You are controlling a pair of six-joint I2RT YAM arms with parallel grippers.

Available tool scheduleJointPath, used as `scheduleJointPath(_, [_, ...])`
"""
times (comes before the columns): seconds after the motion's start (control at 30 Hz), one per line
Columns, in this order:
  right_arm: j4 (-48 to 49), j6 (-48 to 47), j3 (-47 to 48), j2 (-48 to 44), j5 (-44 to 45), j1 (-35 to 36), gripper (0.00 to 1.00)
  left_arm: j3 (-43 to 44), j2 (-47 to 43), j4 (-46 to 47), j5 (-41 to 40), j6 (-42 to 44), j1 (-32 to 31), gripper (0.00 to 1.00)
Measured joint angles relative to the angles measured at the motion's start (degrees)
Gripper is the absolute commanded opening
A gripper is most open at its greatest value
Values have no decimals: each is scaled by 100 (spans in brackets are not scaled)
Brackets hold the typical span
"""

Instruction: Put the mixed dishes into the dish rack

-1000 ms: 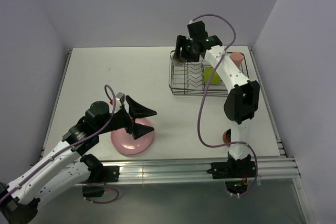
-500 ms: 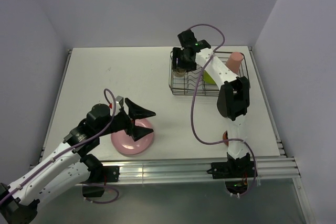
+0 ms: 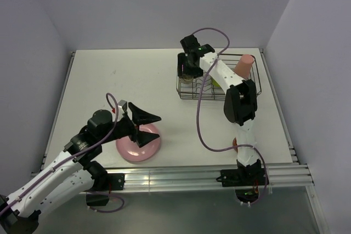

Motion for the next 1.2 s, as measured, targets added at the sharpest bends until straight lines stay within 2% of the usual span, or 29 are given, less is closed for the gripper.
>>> scheduleJointPath(0.93, [-26, 37, 17, 682, 289, 83, 1, -138, -459, -170, -101, -149, 0, 95])
scheduleJointPath(1.03, [-42, 42, 46, 697, 308, 85, 7, -138, -483, -173, -101, -149, 0, 95])
scheduleJointPath(1.2, [-37, 42, 46, 697, 310, 87, 27, -138, -483, -234, -103, -142, 0, 95])
